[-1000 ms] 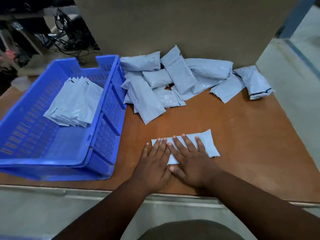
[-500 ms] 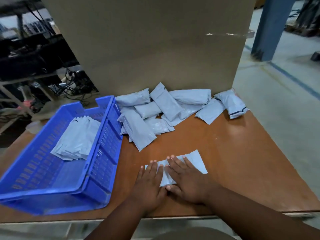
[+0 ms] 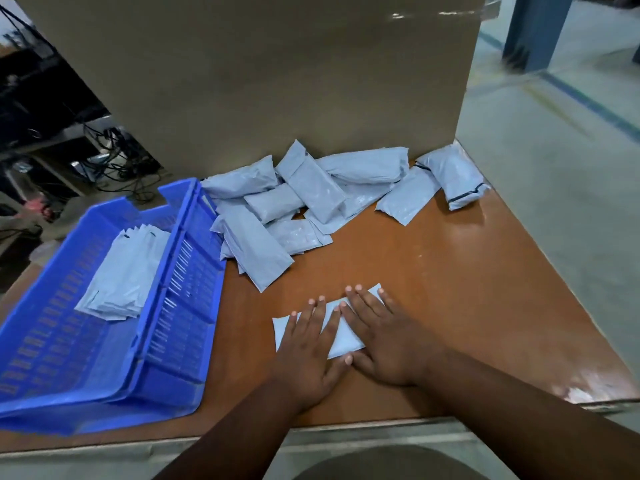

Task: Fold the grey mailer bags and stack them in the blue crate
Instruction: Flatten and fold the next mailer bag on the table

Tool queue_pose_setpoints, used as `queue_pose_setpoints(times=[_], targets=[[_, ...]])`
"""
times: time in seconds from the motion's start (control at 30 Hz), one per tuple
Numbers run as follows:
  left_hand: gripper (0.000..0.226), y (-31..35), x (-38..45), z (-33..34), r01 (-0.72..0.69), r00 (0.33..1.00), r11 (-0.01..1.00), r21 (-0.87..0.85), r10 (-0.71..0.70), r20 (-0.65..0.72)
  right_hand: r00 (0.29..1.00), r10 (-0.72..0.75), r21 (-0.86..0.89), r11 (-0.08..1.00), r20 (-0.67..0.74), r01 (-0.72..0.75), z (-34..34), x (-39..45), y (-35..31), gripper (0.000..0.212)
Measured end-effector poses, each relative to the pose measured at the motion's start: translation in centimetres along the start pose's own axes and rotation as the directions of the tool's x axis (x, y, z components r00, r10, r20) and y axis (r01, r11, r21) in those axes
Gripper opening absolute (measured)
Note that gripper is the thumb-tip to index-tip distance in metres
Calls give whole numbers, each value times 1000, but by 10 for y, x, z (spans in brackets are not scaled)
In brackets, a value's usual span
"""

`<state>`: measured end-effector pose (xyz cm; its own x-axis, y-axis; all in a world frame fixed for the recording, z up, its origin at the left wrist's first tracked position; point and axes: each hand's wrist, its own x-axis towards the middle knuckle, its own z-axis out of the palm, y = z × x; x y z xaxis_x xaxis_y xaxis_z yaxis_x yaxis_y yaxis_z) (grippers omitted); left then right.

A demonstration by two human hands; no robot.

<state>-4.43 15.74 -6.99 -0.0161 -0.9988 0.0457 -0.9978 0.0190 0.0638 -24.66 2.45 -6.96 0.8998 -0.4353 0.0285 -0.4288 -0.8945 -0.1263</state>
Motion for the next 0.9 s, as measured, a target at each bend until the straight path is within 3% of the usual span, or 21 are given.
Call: queue_pose_setpoints(times=[0.17,0.53,0.73,0.9], targets=[[86,-2,2,8,-53,992,995,-81,43,-117,999,-17,50,999,-34,18,7,3,3,93],[86,-5,1,5,-102,987,991,-86,90,-134,1000,-28,71,997,3,28,-1,7,2,99],[89,9,-19,-19,119,991,993,9,-118,-55,998,13,7,1000,60,-13,-16,4,-4,95],[92,-10,-57,-23,175,984,982,77,-177,29,997,-75,-39,996,26,76,-29,9,-28,95]])
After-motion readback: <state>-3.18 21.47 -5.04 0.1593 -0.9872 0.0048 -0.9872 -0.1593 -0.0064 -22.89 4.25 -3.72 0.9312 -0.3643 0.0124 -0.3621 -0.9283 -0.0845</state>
